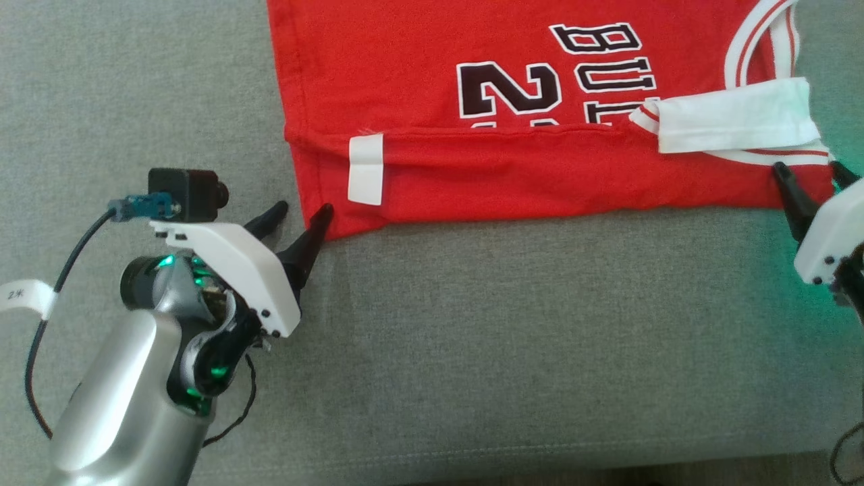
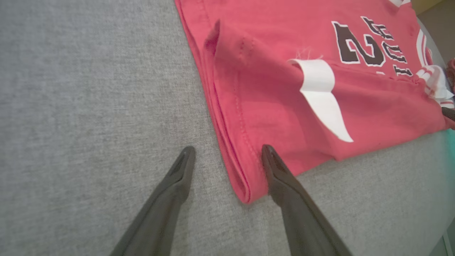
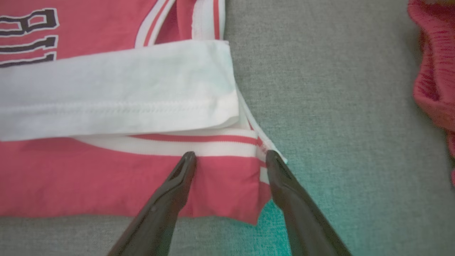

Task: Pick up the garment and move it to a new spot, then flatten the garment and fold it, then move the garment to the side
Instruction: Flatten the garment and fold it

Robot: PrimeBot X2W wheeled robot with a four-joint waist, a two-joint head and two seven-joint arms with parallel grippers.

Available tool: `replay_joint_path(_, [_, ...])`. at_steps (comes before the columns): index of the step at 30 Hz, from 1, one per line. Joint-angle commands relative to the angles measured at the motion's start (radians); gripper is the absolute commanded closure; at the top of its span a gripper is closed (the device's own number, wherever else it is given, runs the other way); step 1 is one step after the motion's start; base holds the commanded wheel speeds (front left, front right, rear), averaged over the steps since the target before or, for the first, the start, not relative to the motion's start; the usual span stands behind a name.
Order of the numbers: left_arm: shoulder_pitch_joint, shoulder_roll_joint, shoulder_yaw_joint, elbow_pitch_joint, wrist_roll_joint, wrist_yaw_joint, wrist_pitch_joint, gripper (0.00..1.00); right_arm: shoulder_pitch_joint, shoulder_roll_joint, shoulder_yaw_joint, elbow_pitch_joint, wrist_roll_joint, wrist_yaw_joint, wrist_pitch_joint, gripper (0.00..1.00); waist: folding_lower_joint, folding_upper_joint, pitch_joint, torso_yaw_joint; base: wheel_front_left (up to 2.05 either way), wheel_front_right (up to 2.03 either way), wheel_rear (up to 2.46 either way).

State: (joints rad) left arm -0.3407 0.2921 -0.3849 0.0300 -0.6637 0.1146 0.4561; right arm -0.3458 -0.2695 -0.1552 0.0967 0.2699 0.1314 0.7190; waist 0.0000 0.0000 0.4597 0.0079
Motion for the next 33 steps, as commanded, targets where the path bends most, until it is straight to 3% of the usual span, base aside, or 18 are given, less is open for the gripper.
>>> replay_joint_path(1, [-0.008,0.017,0.015,0.009,-0.013,-0.002,0.024,0.00,-0.016,-0.025,0.037,-0.013,0.003,-0.001,0.022,0.00,0.0000,0.0000,0.002,0.003,0.00,0.00,0.00])
replay_joint_path(6, [-0.004,0.012,-0.014,0.020,-0.027,-0.028,0.047,0.00,-0.012,-0.051,0.054,0.004,0.030,-0.001,0.032,0.00,0.0000,0.0000,0.003,0.004,0.00,0.00,0.00])
replay_joint_path(7, [-0.003,0.012,-0.019,0.020,-0.031,-0.034,0.052,0.07,-0.010,-0.057,0.054,0.006,0.035,-0.001,0.036,0.00,0.0000,0.0000,0.003,0.004,0.00,0.00,0.00])
replay_joint_path(8, [-0.002,0.011,-0.023,0.022,-0.035,-0.039,0.056,0.30,-0.007,-0.062,0.055,0.008,0.040,-0.001,0.039,0.00,0.0000,0.0000,0.003,0.003,0.00,0.00,0.00])
replay_joint_path(9, [-0.001,0.010,-0.027,0.023,-0.039,-0.044,0.060,0.43,-0.005,-0.066,0.055,0.009,0.045,-0.001,0.042,0.00,0.0000,0.0000,0.002,0.002,0.00,0.00,0.00])
replay_joint_path(12, [0.000,0.008,-0.038,0.026,-0.045,-0.054,0.069,0.59,0.001,-0.072,0.061,0.010,0.063,-0.001,0.055,0.00,0.0000,0.0000,0.001,-0.002,0.00,0.00,0.00])
replay_joint_path(13, [-0.001,0.007,-0.041,0.027,-0.046,-0.057,0.070,0.73,0.005,-0.073,0.065,0.010,0.071,-0.001,0.062,0.00,0.0000,0.0000,0.000,-0.003,0.00,0.00,0.00])
replay_joint_path(14, [-0.001,0.007,-0.043,0.028,-0.046,-0.059,0.069,1.00,0.009,-0.075,0.071,0.009,0.080,-0.001,0.069,0.04,0.0000,0.0000,-0.002,-0.004,0.00,0.00,0.00])
replay_joint_path(15, [-0.002,0.007,-0.044,0.030,-0.045,-0.061,0.066,1.00,0.011,-0.075,0.070,0.010,0.089,-0.001,0.072,0.65,0.0000,0.0000,-0.005,-0.005,0.00,0.00,0.00])
replay_joint_path(16, [-0.004,0.007,-0.044,0.032,-0.045,-0.063,0.062,1.00,0.014,-0.075,0.070,0.011,0.096,-0.001,0.073,1.00,0.0000,0.0000,-0.010,-0.005,0.00,0.00,0.00])
replay_joint_path(20, [0.012,0.028,-0.037,0.013,-0.056,-0.074,0.065,1.00,0.022,-0.081,0.062,0.009,0.129,-0.001,0.081,1.00,0.0000,0.0000,-0.046,-0.009,0.00,0.00,0.00])
replay_joint_path(23, [0.046,0.078,-0.021,-0.041,-0.076,-0.085,0.092,1.00,0.037,-0.103,0.038,-0.016,0.171,-0.001,0.109,1.00,0.0000,0.0000,-0.079,-0.006,0.00,0.00,0.00])
replay_joint_path(28, [0.144,0.165,0.017,-0.168,-0.138,-0.090,0.159,1.00,0.121,-0.168,-0.003,-0.122,0.248,-0.001,0.234,1.00,0.0000,0.0000,-0.123,0.004,0.00,0.00,0.00])
replay_joint_path(33, [0.263,0.210,0.031,-0.269,-0.186,-0.077,0.193,1.00,0.291,-0.233,-0.035,-0.255,0.332,-0.001,0.367,1.00,0.0000,0.0000,-0.125,0.012,0.00,0.00,0.00])
